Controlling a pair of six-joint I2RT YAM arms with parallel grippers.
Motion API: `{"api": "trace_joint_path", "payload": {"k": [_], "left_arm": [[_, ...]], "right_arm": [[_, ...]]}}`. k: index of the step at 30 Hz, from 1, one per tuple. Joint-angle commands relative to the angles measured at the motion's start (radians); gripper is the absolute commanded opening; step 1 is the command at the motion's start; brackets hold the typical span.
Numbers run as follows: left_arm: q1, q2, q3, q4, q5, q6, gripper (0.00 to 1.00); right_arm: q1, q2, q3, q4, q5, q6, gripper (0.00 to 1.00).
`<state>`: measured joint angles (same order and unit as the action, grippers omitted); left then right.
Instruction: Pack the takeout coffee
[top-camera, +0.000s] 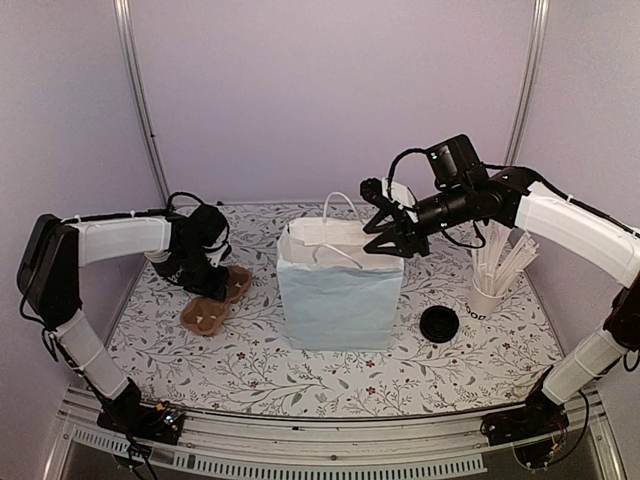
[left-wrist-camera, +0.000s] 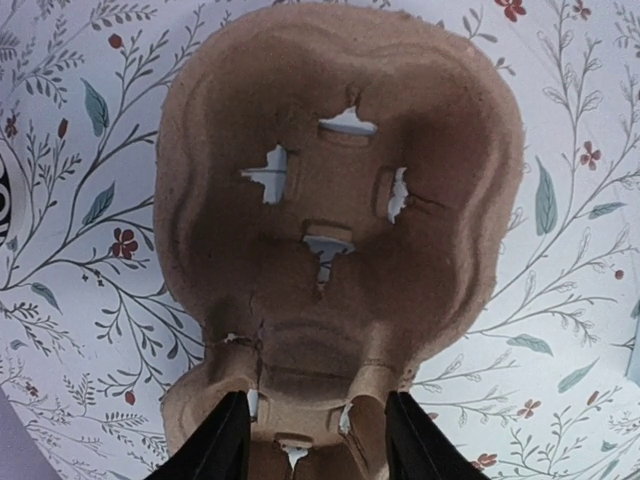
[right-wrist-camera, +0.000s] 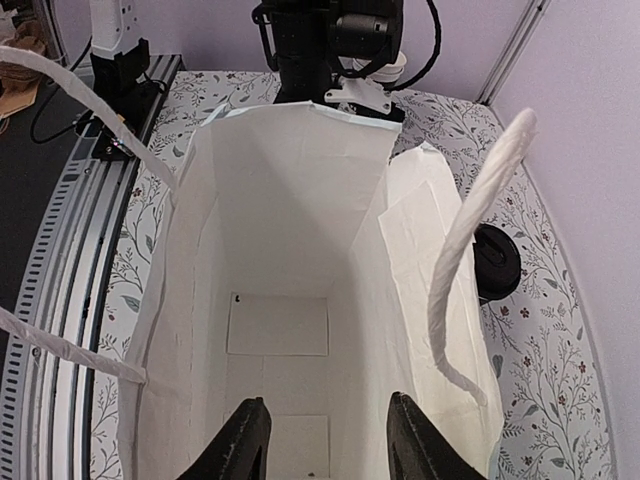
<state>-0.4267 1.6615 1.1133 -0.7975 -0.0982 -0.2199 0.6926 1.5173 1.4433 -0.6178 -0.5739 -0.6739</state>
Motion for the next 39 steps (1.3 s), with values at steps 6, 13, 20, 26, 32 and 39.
{"api": "trace_joint_path", "payload": {"k": [6, 13, 20, 26, 32, 39], "left_arm": [[0.019, 0.050, -0.006, 0.041, 0.011, -0.001, 0.46], [0.021, 0.065, -0.010, 0.049, 0.011, -0.011, 0.38], [0.020, 0.057, -0.006, 0.035, 0.023, -0.013, 0.31], [0.021, -0.001, 0.023, -0.012, 0.025, -0.017, 0.30], [0.019, -0.121, 0.118, -0.095, 0.047, -0.026, 0.29], [0.010, -0.261, 0.280, -0.112, 0.119, -0.040, 0.29]], "right_arm": [[-0.005, -0.025, -0.018, 0.018, -0.004, -0.010, 0.43], [-0.005, -0.022, -0.020, 0.019, -0.004, -0.012, 0.43], [-0.005, -0.016, -0.018, 0.018, -0.006, -0.012, 0.43], [-0.006, -0.013, 0.019, -0.006, -0.018, -0.002, 0.43], [-0.027, -0.009, 0.127, -0.089, -0.031, 0.016, 0.44], [-0.031, -0.010, 0.167, -0.121, -0.022, 0.035, 0.56]]}}
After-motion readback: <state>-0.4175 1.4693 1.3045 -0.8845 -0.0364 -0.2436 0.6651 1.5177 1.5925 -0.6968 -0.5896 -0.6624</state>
